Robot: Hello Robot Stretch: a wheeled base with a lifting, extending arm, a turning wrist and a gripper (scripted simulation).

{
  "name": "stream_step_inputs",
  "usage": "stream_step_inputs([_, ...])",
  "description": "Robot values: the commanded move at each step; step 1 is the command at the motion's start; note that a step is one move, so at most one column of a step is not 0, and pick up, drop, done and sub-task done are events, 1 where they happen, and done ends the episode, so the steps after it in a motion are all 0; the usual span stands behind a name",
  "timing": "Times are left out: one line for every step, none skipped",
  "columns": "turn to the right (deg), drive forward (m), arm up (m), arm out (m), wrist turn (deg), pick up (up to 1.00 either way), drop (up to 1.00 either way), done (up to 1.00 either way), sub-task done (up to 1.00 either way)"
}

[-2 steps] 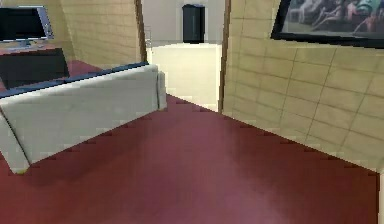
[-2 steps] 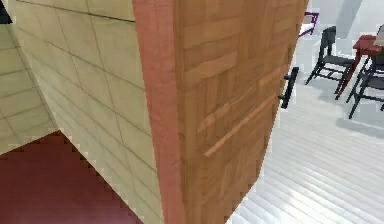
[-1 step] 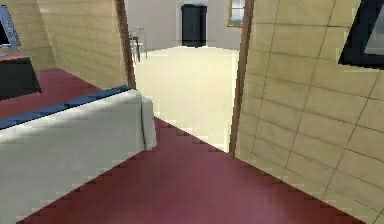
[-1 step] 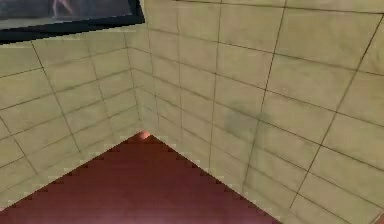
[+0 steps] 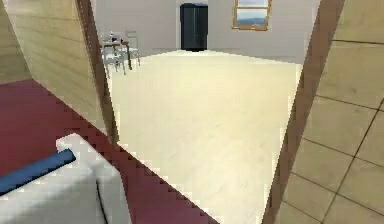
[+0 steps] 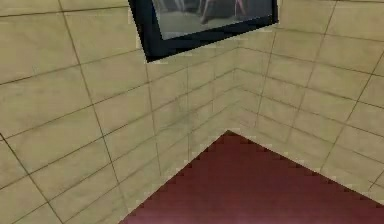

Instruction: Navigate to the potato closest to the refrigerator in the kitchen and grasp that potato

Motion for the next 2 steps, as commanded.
stream_step_inputs([0.0, 0.95, 0.00, 0.00, 0.0, 0.00, 0.00, 0.00, 0.00])
stream_step_inputs([45.0, 0.00, 0.00, 0.00, 0.0, 0.00, 0.00, 0.00, 0.00])
